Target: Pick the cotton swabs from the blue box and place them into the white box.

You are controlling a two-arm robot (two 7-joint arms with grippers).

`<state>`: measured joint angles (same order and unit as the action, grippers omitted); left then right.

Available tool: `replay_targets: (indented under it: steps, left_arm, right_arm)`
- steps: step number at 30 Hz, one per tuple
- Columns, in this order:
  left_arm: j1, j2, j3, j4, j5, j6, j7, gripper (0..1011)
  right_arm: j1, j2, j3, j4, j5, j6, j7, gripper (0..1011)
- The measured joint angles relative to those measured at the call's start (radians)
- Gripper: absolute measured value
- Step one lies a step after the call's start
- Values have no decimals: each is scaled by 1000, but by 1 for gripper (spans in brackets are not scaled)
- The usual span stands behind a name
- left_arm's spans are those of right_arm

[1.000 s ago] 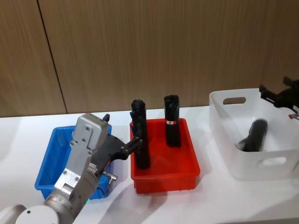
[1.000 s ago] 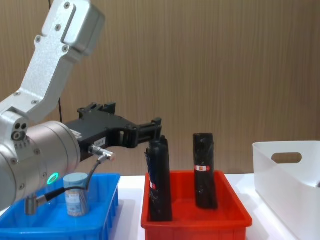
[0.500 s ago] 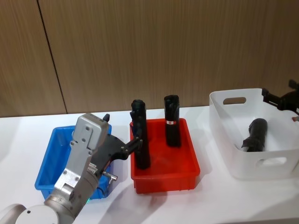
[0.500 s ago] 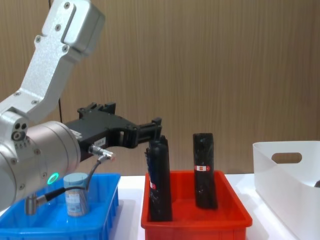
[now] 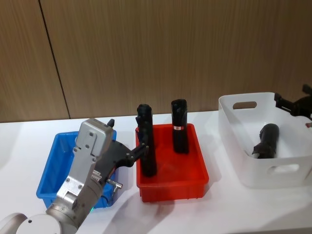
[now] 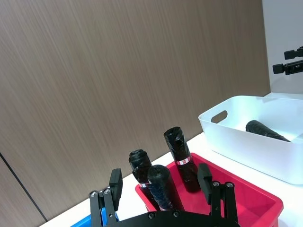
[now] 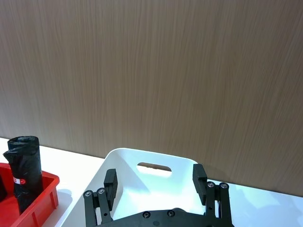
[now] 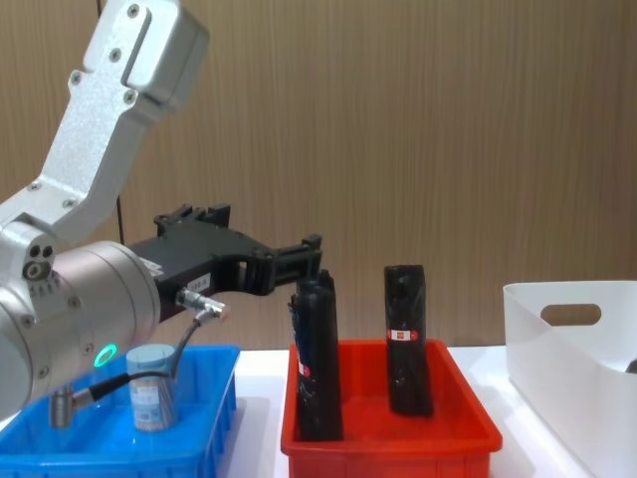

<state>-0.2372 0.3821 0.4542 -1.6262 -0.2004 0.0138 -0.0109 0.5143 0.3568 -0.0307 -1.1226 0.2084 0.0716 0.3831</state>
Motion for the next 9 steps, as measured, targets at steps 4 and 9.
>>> replay_targets:
  steps: [4,9]
  left_arm:
    - [0,0,0,0,0,0,0,1004]
    - [0,0,0,0,0,0,0,1004]
  right_arm:
    - [0,0,0,0,0,0,-1,1002]
    - [-1,1,1,0,0,0,-1,1002]
